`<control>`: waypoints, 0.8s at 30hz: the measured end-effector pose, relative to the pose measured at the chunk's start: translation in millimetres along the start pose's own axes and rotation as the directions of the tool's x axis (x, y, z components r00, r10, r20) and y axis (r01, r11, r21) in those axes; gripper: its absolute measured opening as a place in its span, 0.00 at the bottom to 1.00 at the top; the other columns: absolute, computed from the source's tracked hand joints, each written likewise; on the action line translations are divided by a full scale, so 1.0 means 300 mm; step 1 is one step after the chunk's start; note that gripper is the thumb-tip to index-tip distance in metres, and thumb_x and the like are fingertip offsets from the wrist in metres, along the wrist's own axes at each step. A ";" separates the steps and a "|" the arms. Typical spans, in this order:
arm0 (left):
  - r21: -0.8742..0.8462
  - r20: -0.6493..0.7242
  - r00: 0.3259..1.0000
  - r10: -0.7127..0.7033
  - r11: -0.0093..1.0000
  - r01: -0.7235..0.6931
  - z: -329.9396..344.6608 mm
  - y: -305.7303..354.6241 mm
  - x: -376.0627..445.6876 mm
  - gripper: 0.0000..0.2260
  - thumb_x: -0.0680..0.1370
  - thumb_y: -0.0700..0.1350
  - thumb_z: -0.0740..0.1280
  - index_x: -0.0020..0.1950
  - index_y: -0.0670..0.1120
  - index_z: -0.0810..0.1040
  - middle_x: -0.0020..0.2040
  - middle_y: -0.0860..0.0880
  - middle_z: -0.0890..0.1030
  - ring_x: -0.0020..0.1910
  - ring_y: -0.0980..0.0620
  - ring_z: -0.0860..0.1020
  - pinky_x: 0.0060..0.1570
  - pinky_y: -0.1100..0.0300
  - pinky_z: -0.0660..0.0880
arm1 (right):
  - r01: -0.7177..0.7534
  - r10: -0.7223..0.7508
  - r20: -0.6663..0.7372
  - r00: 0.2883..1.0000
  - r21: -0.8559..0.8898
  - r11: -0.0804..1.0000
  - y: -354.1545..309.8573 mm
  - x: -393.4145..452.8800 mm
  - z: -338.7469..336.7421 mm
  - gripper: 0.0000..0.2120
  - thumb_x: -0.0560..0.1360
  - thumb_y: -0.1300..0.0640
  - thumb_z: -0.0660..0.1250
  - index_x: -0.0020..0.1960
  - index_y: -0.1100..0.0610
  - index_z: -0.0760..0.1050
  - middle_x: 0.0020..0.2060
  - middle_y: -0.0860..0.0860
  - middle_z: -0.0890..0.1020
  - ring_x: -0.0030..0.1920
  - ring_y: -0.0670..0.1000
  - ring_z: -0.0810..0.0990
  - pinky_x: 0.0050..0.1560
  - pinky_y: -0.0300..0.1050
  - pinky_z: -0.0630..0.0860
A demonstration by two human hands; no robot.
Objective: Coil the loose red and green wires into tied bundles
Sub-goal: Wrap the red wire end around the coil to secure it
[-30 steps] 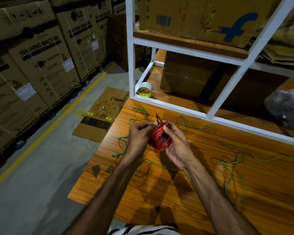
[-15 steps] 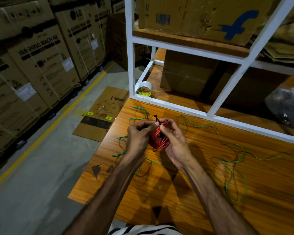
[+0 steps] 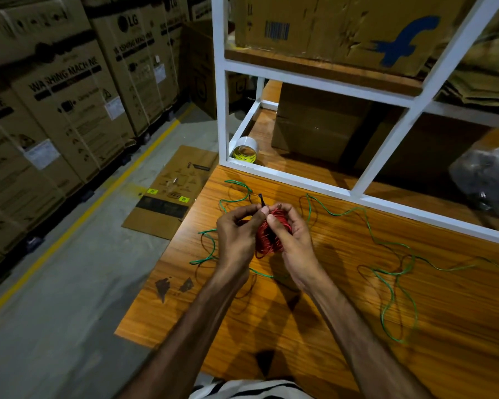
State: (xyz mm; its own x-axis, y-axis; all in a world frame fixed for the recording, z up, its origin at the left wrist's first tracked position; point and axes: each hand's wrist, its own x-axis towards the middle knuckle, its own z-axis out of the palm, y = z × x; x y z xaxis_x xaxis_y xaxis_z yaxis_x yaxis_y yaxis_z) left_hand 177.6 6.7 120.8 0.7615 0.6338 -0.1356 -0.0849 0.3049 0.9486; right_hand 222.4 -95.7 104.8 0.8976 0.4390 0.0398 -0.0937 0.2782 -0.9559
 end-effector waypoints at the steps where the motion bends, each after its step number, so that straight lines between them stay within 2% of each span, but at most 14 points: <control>1: 0.004 -0.021 1.000 0.010 1.000 -0.010 0.001 -0.011 0.001 0.08 0.75 0.41 0.77 0.52 0.39 0.86 0.50 0.40 0.86 0.50 0.44 0.85 0.52 0.44 0.82 | 0.010 -0.010 -0.011 1.000 -0.023 1.000 0.004 -0.002 0.001 0.05 0.80 0.57 0.69 0.55 0.52 0.78 0.55 0.48 0.84 0.56 0.46 0.82 0.54 0.44 0.80; 4: 0.055 -0.073 0.994 0.080 0.996 -0.076 0.007 -0.030 -0.004 0.07 0.76 0.43 0.76 0.51 0.42 0.86 0.49 0.42 0.86 0.50 0.41 0.85 0.51 0.43 0.82 | 0.032 -0.038 -0.048 0.998 -0.112 0.993 0.007 -0.010 0.012 0.05 0.82 0.59 0.67 0.57 0.52 0.77 0.53 0.43 0.83 0.55 0.43 0.82 0.51 0.40 0.79; 7: 0.110 -0.112 0.984 0.141 0.986 -0.129 0.016 -0.043 -0.007 0.05 0.77 0.43 0.75 0.50 0.43 0.86 0.46 0.45 0.86 0.47 0.45 0.85 0.48 0.47 0.83 | 0.064 -0.084 -0.098 0.992 -0.198 0.978 0.022 -0.016 0.023 0.07 0.83 0.58 0.67 0.60 0.51 0.76 0.55 0.39 0.82 0.57 0.43 0.82 0.52 0.41 0.80; 11: 0.158 -0.088 0.973 0.212 0.968 -0.197 0.024 -0.037 -0.019 0.04 0.78 0.40 0.74 0.50 0.41 0.85 0.47 0.44 0.85 0.46 0.53 0.85 0.46 0.59 0.81 | 0.101 -0.137 -0.134 0.981 -0.250 0.963 0.039 -0.015 0.033 0.06 0.82 0.52 0.67 0.58 0.49 0.78 0.57 0.47 0.83 0.60 0.52 0.82 0.61 0.57 0.81; 13: 0.167 -0.074 0.974 0.215 0.965 -0.201 0.024 -0.035 -0.022 0.04 0.78 0.39 0.73 0.50 0.40 0.85 0.47 0.44 0.85 0.44 0.55 0.85 0.44 0.61 0.81 | 0.095 -0.137 -0.160 0.977 -0.245 0.965 0.036 -0.011 0.036 0.04 0.82 0.54 0.68 0.56 0.51 0.78 0.55 0.46 0.83 0.57 0.50 0.82 0.59 0.54 0.81; 16: 0.117 -0.088 0.982 0.165 0.981 -0.155 0.023 -0.034 -0.023 0.04 0.78 0.39 0.74 0.50 0.39 0.85 0.47 0.43 0.86 0.44 0.55 0.85 0.44 0.58 0.82 | 0.106 -0.158 -0.193 0.968 -0.256 0.961 0.023 -0.008 0.043 0.02 0.82 0.58 0.69 0.54 0.56 0.78 0.49 0.43 0.83 0.51 0.43 0.81 0.54 0.42 0.78; 18: 0.092 -0.091 0.986 0.138 0.987 -0.130 0.024 -0.031 -0.025 0.04 0.78 0.39 0.74 0.50 0.39 0.85 0.47 0.43 0.86 0.44 0.54 0.85 0.45 0.55 0.83 | 0.104 -0.160 -0.203 0.966 -0.259 0.960 0.020 -0.004 0.043 0.01 0.82 0.59 0.69 0.52 0.56 0.78 0.47 0.43 0.83 0.50 0.41 0.81 0.52 0.39 0.78; 20: 0.082 -0.083 0.988 0.130 0.989 -0.123 0.027 -0.029 -0.031 0.04 0.78 0.39 0.74 0.50 0.39 0.85 0.48 0.41 0.86 0.44 0.52 0.85 0.46 0.52 0.83 | 0.122 -0.186 -0.215 0.959 -0.281 0.952 0.022 -0.001 0.036 0.01 0.81 0.59 0.71 0.51 0.55 0.79 0.49 0.46 0.84 0.51 0.44 0.82 0.52 0.40 0.78; 24: 0.140 -0.038 0.983 0.179 0.975 -0.172 0.035 -0.040 -0.043 0.02 0.78 0.38 0.73 0.48 0.41 0.86 0.46 0.44 0.85 0.46 0.47 0.86 0.46 0.49 0.83 | 0.176 -0.254 -0.245 0.936 -0.298 0.938 0.025 -0.005 0.015 0.06 0.77 0.55 0.72 0.50 0.57 0.80 0.49 0.55 0.84 0.51 0.55 0.83 0.52 0.49 0.80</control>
State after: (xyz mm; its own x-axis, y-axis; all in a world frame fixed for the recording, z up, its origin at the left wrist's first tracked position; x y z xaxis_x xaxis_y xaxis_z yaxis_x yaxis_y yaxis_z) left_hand 175.5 -12.6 114.2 0.7088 0.7049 0.0255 -0.1237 0.0887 0.9884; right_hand 218.5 -90.4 98.9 0.9692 0.1310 0.2084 0.1987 0.0835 -0.9765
